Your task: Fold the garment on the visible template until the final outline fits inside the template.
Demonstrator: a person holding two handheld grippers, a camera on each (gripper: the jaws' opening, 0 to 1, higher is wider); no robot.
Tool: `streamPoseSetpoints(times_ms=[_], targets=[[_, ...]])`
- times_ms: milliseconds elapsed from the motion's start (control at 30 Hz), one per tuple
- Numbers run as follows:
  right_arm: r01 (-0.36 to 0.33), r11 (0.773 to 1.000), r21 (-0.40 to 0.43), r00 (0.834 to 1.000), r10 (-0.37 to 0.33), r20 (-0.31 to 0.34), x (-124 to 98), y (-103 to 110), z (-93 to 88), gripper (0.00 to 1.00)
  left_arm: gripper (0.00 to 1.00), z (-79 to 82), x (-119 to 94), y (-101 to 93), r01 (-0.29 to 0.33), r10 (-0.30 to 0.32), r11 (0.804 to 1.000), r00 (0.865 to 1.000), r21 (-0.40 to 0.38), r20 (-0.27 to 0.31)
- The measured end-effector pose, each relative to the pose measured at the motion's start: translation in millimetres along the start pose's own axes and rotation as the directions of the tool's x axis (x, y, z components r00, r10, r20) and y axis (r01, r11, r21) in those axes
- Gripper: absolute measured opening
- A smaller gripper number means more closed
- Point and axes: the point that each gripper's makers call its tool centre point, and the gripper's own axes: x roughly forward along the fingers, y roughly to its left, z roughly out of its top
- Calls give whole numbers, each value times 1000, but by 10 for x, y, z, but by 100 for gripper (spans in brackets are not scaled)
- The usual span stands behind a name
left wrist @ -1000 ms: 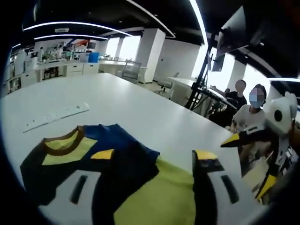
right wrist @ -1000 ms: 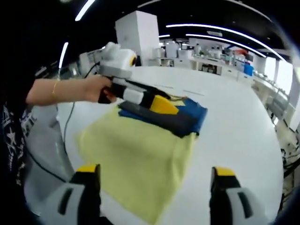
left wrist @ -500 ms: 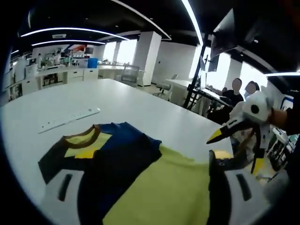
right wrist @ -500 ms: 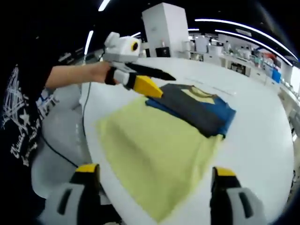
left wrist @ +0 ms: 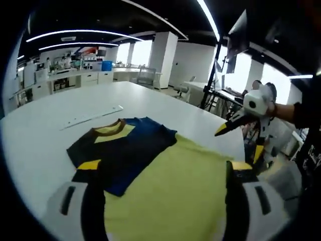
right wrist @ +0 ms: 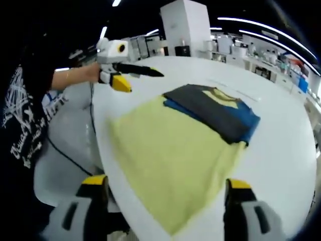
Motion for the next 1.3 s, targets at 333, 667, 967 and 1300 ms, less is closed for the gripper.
streamPoseSetpoints(times_ms=[333,667,967,1300], targets=[[-8,1000,-13,999,8,-46,22,28,-185,85,89,-451,-405,-88,-18,16,1000,998,-18,-64],[-24,997,-74,996,18,-83,72,79,-382,71,80,-871,-572,-220,7,-16,997,993,-78,-115],[2,992,-129,992,-18,-122,110,64,-549,65,71,-1286,-678,-240,-15,20,1000,976,21,-219],[10,989,-149,986,-34,-161,133,28,-702,55,59,-1400,-703,-366,9,-1,999,971,32,-239]])
